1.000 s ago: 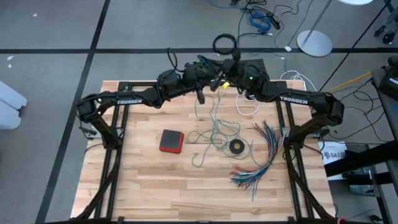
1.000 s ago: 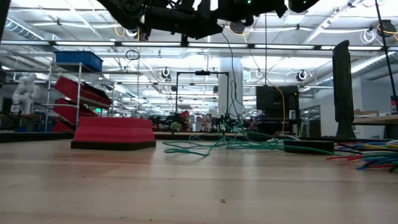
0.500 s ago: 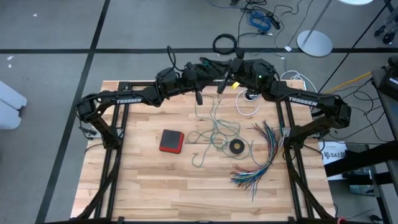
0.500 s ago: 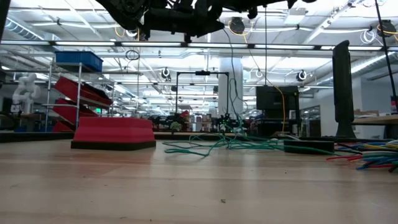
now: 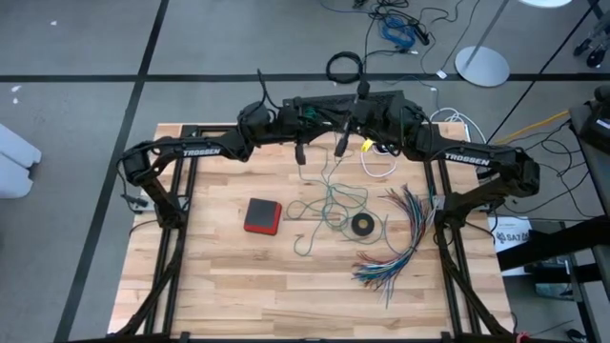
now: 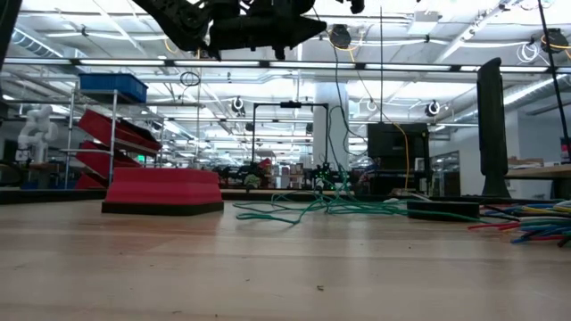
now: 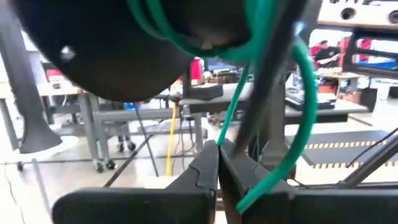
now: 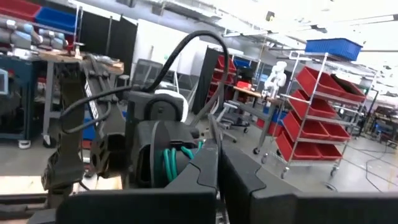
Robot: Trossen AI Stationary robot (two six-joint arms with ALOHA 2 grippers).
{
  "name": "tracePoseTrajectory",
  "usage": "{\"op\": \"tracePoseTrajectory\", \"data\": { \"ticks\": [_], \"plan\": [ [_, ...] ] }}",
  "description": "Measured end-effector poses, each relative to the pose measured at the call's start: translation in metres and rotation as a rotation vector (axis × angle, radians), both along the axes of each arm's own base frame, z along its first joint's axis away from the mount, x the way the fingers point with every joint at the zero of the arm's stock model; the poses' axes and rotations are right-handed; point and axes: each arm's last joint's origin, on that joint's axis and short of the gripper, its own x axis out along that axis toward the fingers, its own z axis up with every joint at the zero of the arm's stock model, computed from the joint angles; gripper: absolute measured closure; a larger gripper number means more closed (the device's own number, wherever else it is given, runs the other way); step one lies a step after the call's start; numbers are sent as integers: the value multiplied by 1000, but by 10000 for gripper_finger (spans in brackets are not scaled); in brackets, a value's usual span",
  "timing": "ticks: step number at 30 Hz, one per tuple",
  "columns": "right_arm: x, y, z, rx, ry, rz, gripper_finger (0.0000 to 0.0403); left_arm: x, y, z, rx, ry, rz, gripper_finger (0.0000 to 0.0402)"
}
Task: Coiling cords
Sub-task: Coil the green wire cable on the spool
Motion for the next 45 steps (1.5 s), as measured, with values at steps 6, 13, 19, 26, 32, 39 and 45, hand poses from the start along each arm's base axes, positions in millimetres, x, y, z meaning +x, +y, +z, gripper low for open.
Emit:
{"op": "tracePoseTrajectory", "data": {
  "ticks": [6, 13, 19, 26, 32, 39, 45],
  "plan": [
    [-7, 10, 9, -34, -22, 22, 403, 3, 0, -3, 0, -16, -54, 374],
    [-14, 14, 16, -38, -36, 31, 403, 7, 2, -12, -31, -9, -47, 308],
    [-17, 14, 17, -41, -31, 22, 403, 16, 6, -30, -57, 18, -57, 298],
    [-16, 14, 16, -41, -23, 19, 403, 27, 11, -51, -99, -23, -71, 297],
    [-16, 13, 15, -39, -13, 19, 403, 29, 16, -60, -100, -9, -58, 297],
    [-16, 13, 14, -42, -3, 18, 403, 24, 27, -65, -63, 33, -67, 297],
    [-16, 13, 13, -44, 6, 19, 403, 20, 34, -68, -45, 64, -75, 297]
  ]
}}
